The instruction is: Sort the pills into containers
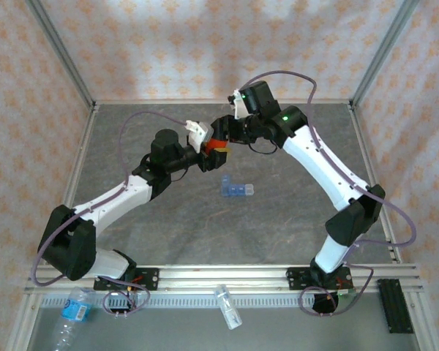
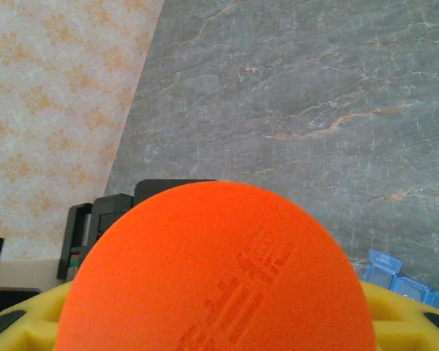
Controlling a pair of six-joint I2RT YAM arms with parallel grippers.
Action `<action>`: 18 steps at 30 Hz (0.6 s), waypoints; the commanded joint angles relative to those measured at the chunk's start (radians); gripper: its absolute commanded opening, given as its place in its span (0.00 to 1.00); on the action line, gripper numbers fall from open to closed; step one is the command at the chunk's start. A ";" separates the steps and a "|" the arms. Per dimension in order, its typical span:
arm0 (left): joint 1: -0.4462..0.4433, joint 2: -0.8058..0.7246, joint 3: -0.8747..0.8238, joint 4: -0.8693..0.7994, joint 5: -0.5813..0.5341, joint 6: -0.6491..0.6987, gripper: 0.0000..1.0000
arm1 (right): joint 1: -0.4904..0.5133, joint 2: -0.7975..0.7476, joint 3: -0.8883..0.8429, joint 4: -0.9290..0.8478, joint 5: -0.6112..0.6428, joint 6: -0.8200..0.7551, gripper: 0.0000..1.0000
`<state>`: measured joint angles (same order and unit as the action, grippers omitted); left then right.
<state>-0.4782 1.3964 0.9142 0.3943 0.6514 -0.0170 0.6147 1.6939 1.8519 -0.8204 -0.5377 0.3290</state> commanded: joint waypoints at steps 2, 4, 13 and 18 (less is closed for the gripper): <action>-0.005 0.018 0.029 0.037 0.018 -0.020 0.59 | 0.002 -0.046 -0.008 0.048 0.010 0.021 0.34; -0.004 0.022 0.032 0.035 0.018 -0.021 0.57 | 0.002 -0.046 -0.010 0.049 0.011 0.025 0.34; -0.004 0.035 0.043 0.055 0.013 -0.040 0.49 | 0.002 -0.055 -0.031 0.063 0.005 0.033 0.34; -0.004 0.044 0.042 0.075 0.002 -0.052 0.42 | 0.003 -0.060 -0.040 0.066 0.002 0.037 0.34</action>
<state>-0.4782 1.4197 0.9180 0.4118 0.6586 -0.0505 0.6136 1.6798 1.8202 -0.7906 -0.5209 0.3447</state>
